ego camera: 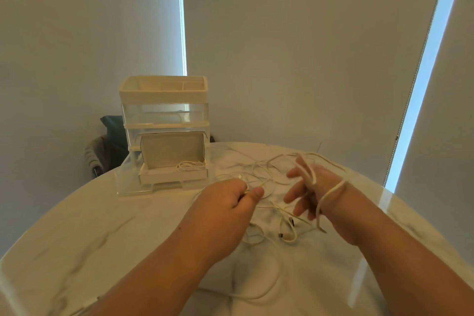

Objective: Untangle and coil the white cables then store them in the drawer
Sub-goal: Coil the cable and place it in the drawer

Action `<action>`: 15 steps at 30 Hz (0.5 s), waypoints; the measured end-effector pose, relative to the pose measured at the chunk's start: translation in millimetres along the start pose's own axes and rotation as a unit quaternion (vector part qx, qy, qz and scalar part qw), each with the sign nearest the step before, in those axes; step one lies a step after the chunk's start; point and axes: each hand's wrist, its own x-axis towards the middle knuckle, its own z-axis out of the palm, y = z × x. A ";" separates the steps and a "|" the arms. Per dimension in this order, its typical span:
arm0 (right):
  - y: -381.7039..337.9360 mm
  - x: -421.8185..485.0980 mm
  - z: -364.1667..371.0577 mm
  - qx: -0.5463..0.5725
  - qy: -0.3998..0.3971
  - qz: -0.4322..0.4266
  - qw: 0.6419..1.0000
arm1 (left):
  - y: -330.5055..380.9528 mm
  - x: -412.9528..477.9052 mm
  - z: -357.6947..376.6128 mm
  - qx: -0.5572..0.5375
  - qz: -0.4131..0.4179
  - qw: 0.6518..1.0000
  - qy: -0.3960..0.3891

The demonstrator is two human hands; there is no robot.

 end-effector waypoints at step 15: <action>4.3 -19.9 -25.9 -0.396 -0.243 -0.027 0.885 | -9.9 3.7 -7.8 -0.023 0.000 0.999 0.039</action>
